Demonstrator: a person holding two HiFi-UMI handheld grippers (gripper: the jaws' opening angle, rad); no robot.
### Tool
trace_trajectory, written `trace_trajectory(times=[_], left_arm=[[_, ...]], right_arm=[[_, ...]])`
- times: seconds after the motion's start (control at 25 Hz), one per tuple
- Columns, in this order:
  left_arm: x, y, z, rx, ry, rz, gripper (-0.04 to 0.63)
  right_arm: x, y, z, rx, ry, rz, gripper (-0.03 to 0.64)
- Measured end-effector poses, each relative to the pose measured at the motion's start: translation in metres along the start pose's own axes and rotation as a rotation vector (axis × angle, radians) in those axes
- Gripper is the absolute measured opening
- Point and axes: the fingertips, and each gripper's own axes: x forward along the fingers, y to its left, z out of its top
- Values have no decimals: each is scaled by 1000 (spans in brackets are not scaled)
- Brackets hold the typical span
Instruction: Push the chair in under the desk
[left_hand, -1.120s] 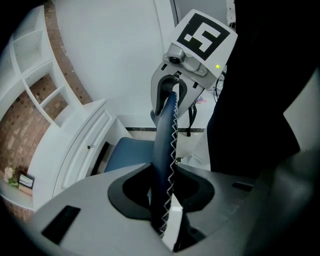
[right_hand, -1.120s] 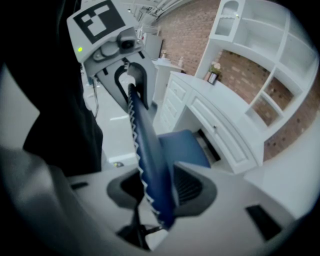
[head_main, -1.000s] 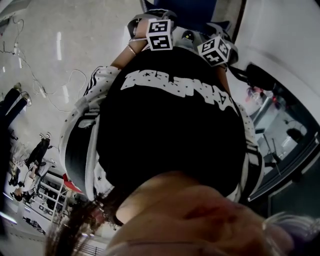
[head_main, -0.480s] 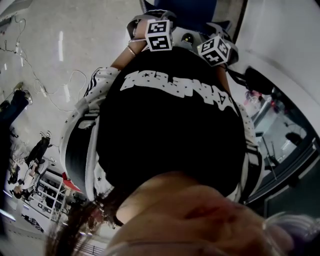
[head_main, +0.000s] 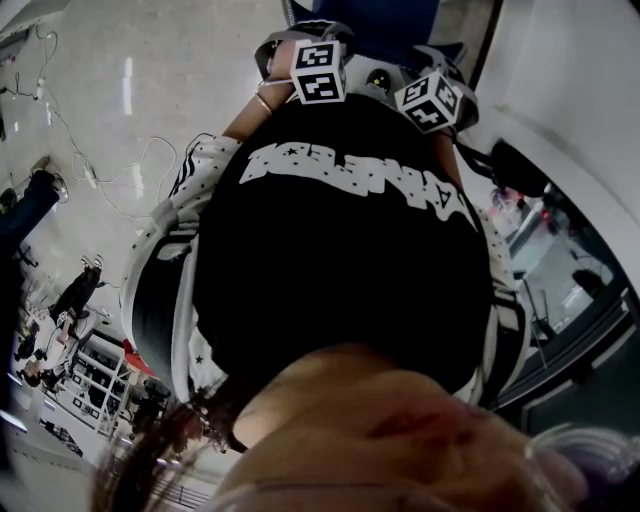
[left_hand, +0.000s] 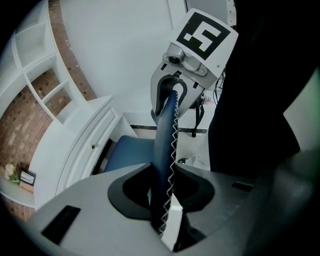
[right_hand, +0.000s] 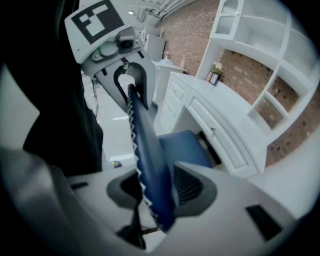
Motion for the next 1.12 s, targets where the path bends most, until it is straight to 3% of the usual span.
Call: trace_trajectory(times=[1.12], left_arm=[[4,46,1,-76,61,73,130]], right_arm=[[16,-38,22,-132,-68,102,153]])
